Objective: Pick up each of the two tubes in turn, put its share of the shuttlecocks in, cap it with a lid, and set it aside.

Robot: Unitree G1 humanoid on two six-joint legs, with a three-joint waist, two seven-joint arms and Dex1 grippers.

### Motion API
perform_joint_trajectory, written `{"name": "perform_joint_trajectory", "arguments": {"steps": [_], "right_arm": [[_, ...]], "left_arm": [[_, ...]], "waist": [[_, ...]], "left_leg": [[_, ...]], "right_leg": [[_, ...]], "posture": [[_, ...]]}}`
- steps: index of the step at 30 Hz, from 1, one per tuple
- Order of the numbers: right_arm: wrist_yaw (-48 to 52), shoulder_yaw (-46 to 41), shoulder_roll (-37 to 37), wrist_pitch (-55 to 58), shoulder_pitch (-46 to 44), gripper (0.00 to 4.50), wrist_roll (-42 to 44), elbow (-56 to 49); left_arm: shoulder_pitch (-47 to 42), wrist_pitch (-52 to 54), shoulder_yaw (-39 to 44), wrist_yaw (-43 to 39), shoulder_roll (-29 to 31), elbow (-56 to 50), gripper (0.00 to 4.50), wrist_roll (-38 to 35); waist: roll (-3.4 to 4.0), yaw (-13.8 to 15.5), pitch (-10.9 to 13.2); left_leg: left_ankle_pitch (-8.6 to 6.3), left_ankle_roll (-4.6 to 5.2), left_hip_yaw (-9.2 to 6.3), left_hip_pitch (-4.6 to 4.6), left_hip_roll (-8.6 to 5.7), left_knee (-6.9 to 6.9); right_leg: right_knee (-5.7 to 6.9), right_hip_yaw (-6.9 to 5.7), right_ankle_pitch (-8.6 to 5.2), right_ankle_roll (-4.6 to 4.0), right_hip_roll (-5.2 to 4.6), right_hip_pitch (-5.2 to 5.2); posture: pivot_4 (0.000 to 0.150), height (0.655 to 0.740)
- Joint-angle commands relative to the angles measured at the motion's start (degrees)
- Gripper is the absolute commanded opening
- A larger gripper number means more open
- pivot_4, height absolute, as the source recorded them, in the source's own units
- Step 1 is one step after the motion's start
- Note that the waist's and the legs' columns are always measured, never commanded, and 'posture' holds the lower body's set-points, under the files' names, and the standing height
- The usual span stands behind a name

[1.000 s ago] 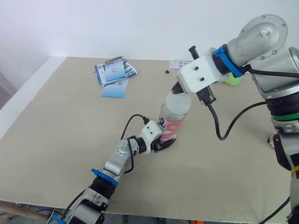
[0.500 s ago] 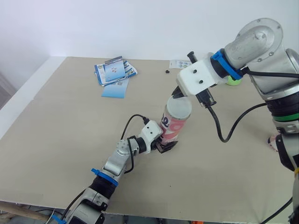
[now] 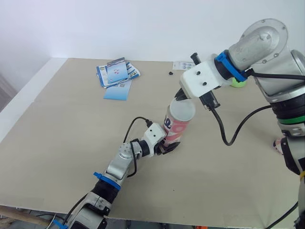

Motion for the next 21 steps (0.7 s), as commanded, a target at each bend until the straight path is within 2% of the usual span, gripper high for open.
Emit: {"name": "perform_joint_trajectory", "arguments": {"steps": [1, 13, 21], "right_arm": [[2.5, -1.2, -0.4, 0.3, -1.2, 0.00, 0.2, -1.4], [2.5, 3.9, 0.4, -4.8, -4.5, 0.00, -2.6, 5.7], [2.5, 6.0, -0.1, -5.6, -4.2, 0.00, -1.2, 5.4]], "left_arm": [[0.5, 1.0, -0.3, -0.1, -0.1, 1.8, 3.32, 0.5], [-0.1, 0.4, -0.7, 0.2, -0.2, 2.5, 3.32, 1.2], [0.3, 0.9, -0.5, 0.5, -0.2, 2.0, 3.32, 1.2]], "waist": [[0.00, 0.0, 0.0], [0.00, 0.0, 0.0], [0.00, 0.0, 0.0]], "left_leg": [[0.00, 0.00, 0.00, 0.00, 0.00, 0.00], [0.00, 0.00, 0.03, 0.00, -0.02, 0.01], [0.00, 0.00, 0.01, -0.02, -0.06, 0.01]], "right_leg": [[0.00, 0.00, 0.00, 0.00, 0.00, 0.00], [0.00, -0.01, 0.00, 0.00, -0.03, 0.00], [0.00, -0.01, 0.04, -0.06, -0.08, 0.00]], "posture": [[0.150, 0.7400], [0.150, 0.7400], [0.150, 0.7400]]}}
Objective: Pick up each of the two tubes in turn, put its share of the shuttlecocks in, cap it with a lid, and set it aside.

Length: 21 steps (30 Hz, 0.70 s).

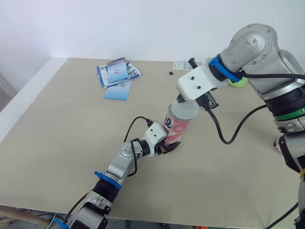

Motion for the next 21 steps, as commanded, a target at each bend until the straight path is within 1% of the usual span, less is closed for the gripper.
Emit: {"name": "perform_joint_trajectory", "arguments": {"steps": [1, 13, 21], "right_arm": [[2.5, -0.3, -0.5, -0.2, -1.6, 0.00, 1.2, -1.3], [2.5, -3.4, 2.1, 2.9, -1.3, 0.00, 2.0, -2.4], [2.5, -3.7, 2.8, 3.8, -0.5, 0.00, 2.0, -3.0]], "left_arm": [[1.0, 1.2, -0.5, 0.4, 0.1, 1.2, 3.32, 0.9], [1.3, 1.7, -0.4, 0.3, 0.1, 0.8, 3.32, 0.6], [1.6, 2.0, -0.5, 0.2, 0.2, 0.4, 3.32, 0.6]], "waist": [[0.00, 0.0, 0.0], [0.00, 0.0, 0.0], [0.00, 0.0, 0.0]], "left_leg": [[0.00, 0.00, 0.00, 0.00, 0.00, 0.00], [0.00, 0.00, -0.02, -0.01, 0.00, 0.00], [0.00, 0.00, -0.04, -0.01, 0.00, -0.01]], "right_leg": [[0.00, 0.00, 0.00, 0.00, -0.01, 0.00], [0.00, -0.04, 0.01, -0.02, -0.02, 0.00], [0.00, -0.06, 0.01, -0.04, -0.02, 0.00]], "posture": [[0.150, 0.7400], [0.150, 0.7400], [0.150, 0.7400]]}}
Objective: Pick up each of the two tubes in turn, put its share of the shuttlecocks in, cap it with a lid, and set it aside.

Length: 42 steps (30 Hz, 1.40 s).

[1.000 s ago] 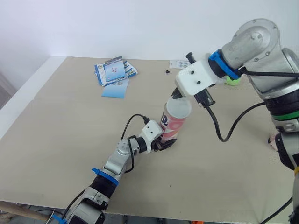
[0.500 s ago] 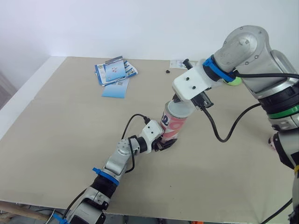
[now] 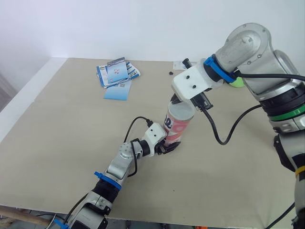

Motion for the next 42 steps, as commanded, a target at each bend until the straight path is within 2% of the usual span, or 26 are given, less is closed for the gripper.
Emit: {"name": "perform_joint_trajectory", "arguments": {"steps": [1, 11, 26, 36, 41, 42], "right_arm": [[2.3, -2.3, 0.2, 0.2, -0.5, 0.00, 0.4, -1.6], [2.3, -0.4, -0.3, 0.2, 1.4, 0.00, 0.3, -3.0], [2.3, -3.1, 2.4, 1.5, 3.7, 0.00, 0.5, -4.0], [2.3, -4.3, 3.8, -1.7, 4.8, 0.00, 0.3, -3.0], [2.2, -4.7, 4.4, -3.1, 5.0, 1.21, 0.0, -2.1], [2.3, -4.8, 4.5, -3.2, 5.0, 1.90, -0.1, -2.1]], "left_arm": [[1.2, 1.7, -0.5, 0.2, 0.2, 0.9, 3.32, 0.6], [1.3, 2.0, -0.5, 0.2, 0.3, 0.6, 3.32, 0.7], [1.1, 2.0, -0.3, 0.0, 0.3, 1.0, 3.32, 0.5], [1.1, 2.1, -0.3, 0.0, 0.2, 1.1, 3.32, 0.5], [0.9, 2.0, -0.3, -0.1, 0.2, 1.4, 3.23, 0.5], [0.9, 2.0, -0.3, -0.2, 0.2, 1.4, 3.23, 0.5]], "waist": [[0.00, 0.0, 0.0], [0.00, 0.0, 0.0], [0.00, 0.0, 0.0], [0.00, 0.0, 0.0], [0.00, 0.0, 0.0], [0.00, 0.0, 0.0]], "left_leg": [[0.00, 0.00, 0.00, 0.00, 0.00, 0.00], [0.00, 0.00, 0.00, 0.00, 0.00, 0.00], [0.00, 0.00, -0.01, 0.01, 0.01, 0.01], [0.00, 0.00, -0.01, 0.02, 0.01, 0.01], [0.00, 0.00, 0.00, 0.04, 0.02, 0.01], [0.00, 0.00, -0.01, 0.04, 0.02, 0.01]], "right_leg": [[0.00, 0.00, 0.00, 0.00, 0.00, 0.00], [0.00, 0.00, 0.00, 0.00, 0.01, 0.00], [0.02, -0.02, 0.01, -0.03, 0.01, 0.01], [0.02, -0.02, 0.02, -0.03, 0.03, 0.02], [0.03, -0.02, 0.02, -0.03, 0.04, 0.02], [0.03, -0.02, 0.01, -0.02, 0.04, 0.02]], "posture": [[0.150, 0.7400], [0.150, 0.7400], [0.150, 0.7400], [0.150, 0.7400], [0.150, 0.7400], [0.150, 0.7400]]}}
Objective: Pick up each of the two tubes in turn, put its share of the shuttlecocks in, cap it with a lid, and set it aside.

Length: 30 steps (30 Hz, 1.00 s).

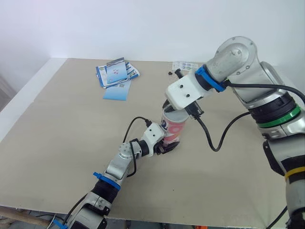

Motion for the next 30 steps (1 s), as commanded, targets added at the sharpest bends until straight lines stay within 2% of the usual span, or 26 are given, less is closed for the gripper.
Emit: {"name": "perform_joint_trajectory", "arguments": {"steps": [1, 2, 3, 4, 5, 8, 24, 26, 27, 29, 30], "right_arm": [[2.2, -1.9, 0.9, -1.8, 0.3, 2.01, 0.1, 0.0], [2.2, -2.0, 1.0, -2.0, 0.3, 2.50, 0.0, 0.2], [2.2, -2.2, 1.2, -2.1, 0.3, 2.50, -0.2, 0.3], [2.2, -2.4, 1.3, -2.2, 0.3, 3.25, -0.3, 0.4], [2.0, -2.6, 1.4, -2.4, 0.3, 3.36, -0.4, 0.6], [1.5, -3.2, 1.9, -2.8, 0.2, 4.37, -0.7, 1.0], [1.7, -6.7, 1.7, -1.3, -4.0, 4.37, -1.2, 5.6], [1.9, -7.7, 1.5, 0.4, -4.4, 3.86, -0.1, 5.8], [2.1, -8.0, 1.4, 1.2, -4.5, 3.20, 0.5, 5.8], [2.3, -8.0, 0.7, 3.0, -4.8, 2.77, 2.1, 5.7], [2.3, -8.1, 0.5, 3.6, -4.9, 2.35, 2.6, 5.7]], "left_arm": [[0.6, 1.7, -0.7, -0.1, 0.0, 1.7, 3.23, 0.6], [0.6, 1.7, -0.7, -0.1, 0.0, 1.7, 3.23, 0.7], [0.6, 1.7, -0.7, -0.1, 0.0, 1.7, 3.23, 0.7], [0.6, 1.7, -0.7, -0.1, 0.0, 1.7, 3.23, 0.7], [0.6, 1.6, -0.7, -0.2, 0.0, 1.7, 3.23, 0.7], [0.5, 1.5, -0.8, -0.2, 0.0, 1.8, 3.23, 0.8], [0.6, 1.5, -0.9, -0.7, 0.1, 1.7, 3.23, 0.7], [0.7, 1.6, -0.9, -0.7, 0.1, 1.5, 3.23, 0.7], [0.8, 1.6, -0.9, -0.7, 0.1, 1.5, 3.23, 0.7], [0.9, 1.6, -1.0, -0.7, 0.1, 1.4, 3.23, 0.7], [0.9, 1.6, -1.0, -0.7, 0.1, 1.3, 3.23, 0.7]], "waist": [[0.00, 0.0, 0.0], [0.00, 0.0, 0.0], [0.00, 0.0, 0.0], [0.00, 0.0, 0.0], [0.00, 0.0, 0.0], [0.00, 0.0, 0.0], [0.00, 0.0, 0.0], [0.00, 0.0, 0.0], [0.00, 0.0, 0.0], [0.00, 0.0, 0.0], [0.00, 0.0, 0.0]], "left_leg": [[0.00, 0.00, 0.00, 0.00, 0.00, 0.00], [0.00, 0.00, 0.00, 0.00, 0.00, 0.00], [0.00, 0.00, 0.00, 0.00, 0.00, 0.00], [0.00, 0.00, 0.00, 0.00, 0.00, 0.01], [0.00, 0.00, 0.00, 0.00, -0.01, 0.01], [0.00, 0.00, -0.03, 0.00, -0.03, 0.01], [0.00, 0.00, -0.01, 0.03, -0.02, 0.00], [0.00, 0.00, -0.01, 0.03, -0.02, 0.00], [0.00, 0.00, -0.01, 0.03, -0.02, 0.00], [0.00, 0.00, -0.02, 0.02, -0.02, 0.00], [0.00, 0.00, -0.02, 0.02, -0.02, -0.01]], "right_leg": [[0.00, 0.00, 0.00, 0.00, 0.00, 0.00], [0.01, 0.00, 0.00, 0.00, 0.01, 0.01], [0.01, -0.01, 0.00, 0.00, 0.01, 0.01], [0.01, -0.01, 0.00, -0.01, -0.01, 0.02], [0.01, -0.01, 0.01, -0.01, -0.01, 0.02], [0.01, -0.01, 0.00, 0.00, -0.03, 0.05], [0.01, -0.02, 0.02, -0.03, -0.02, 0.05], [0.01, -0.01, 0.02, -0.03, -0.02, 0.05], [0.01, -0.02, 0.02, -0.03, -0.02, 0.05], [0.01, -0.02, 0.02, -0.03, -0.02, 0.04], [0.01, -0.02, 0.02, -0.03, -0.02, 0.04]], "posture": [[0.150, 0.7400], [0.150, 0.7400], [0.150, 0.7400], [0.150, 0.7400], [0.150, 0.7400], [0.150, 0.7400], [0.150, 0.7400], [0.150, 0.7400], [0.150, 0.7400], [0.150, 0.7400], [0.150, 0.7400]]}}
